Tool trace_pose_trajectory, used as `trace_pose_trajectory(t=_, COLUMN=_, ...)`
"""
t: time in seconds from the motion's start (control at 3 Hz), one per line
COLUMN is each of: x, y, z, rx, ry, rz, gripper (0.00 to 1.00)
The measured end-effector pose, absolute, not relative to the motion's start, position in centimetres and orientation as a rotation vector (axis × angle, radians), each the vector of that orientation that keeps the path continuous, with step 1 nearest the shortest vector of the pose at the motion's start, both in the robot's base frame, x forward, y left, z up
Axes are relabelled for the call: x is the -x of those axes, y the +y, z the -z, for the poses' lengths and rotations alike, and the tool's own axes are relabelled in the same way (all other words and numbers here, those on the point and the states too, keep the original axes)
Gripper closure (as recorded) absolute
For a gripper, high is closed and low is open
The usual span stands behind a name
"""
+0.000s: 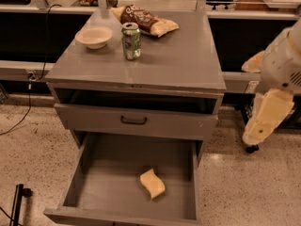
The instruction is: Pick sponge from middle drawer and place on counter
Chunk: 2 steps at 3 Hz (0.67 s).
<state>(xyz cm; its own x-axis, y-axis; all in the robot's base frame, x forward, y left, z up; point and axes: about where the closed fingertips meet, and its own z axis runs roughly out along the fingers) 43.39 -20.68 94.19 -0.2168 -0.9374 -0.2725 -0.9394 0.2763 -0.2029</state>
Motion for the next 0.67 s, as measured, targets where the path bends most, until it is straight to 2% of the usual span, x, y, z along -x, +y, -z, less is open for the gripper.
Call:
trace_pose_trajectory(t=0.33, x=-40.6, y=-18.1, z=-86.2, rx=1.614, ry=2.139, rz=-0.258, gripper=0.0)
trace_pose_trajectory(t=0.67, x=-40.3, y=-18.1, z=-84.9, rx=1.564, ry=2.158, rz=-0.263, gripper=0.0)
